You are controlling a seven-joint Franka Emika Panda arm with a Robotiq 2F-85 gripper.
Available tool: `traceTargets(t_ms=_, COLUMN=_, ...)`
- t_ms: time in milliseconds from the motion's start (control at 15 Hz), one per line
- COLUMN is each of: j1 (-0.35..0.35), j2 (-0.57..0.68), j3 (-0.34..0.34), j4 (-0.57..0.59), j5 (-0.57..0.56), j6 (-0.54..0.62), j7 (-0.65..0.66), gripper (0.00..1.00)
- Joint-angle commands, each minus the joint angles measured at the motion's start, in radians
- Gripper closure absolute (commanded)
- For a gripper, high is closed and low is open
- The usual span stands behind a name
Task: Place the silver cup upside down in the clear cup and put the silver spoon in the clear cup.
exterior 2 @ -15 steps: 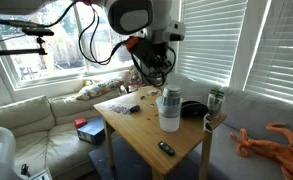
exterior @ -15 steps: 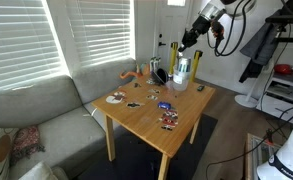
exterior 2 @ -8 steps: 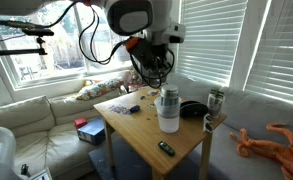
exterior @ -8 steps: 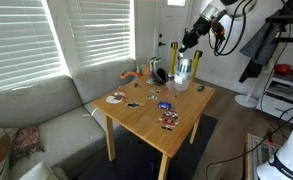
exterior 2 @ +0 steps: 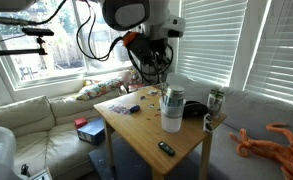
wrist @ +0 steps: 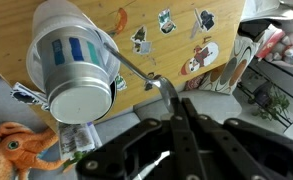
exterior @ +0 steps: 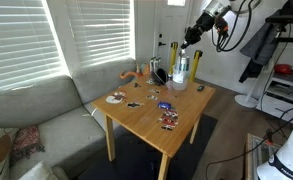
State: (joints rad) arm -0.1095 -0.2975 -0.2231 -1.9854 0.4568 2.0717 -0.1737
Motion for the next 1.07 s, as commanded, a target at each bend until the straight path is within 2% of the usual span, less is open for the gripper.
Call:
traceTargets(t_ms=0, j1=-0.018, j2=-0.024, j3=0.005, j4=-0.006, j5=-0.041, j6=-0.005, j7=0.061, gripper=0.99)
traceTargets(t_ms=1000, j1=-0.027, j2=-0.005, j3=-0.008, j4=-0.056, j5=-0.038, j6=0.007, j7=0.086, gripper=0.99)
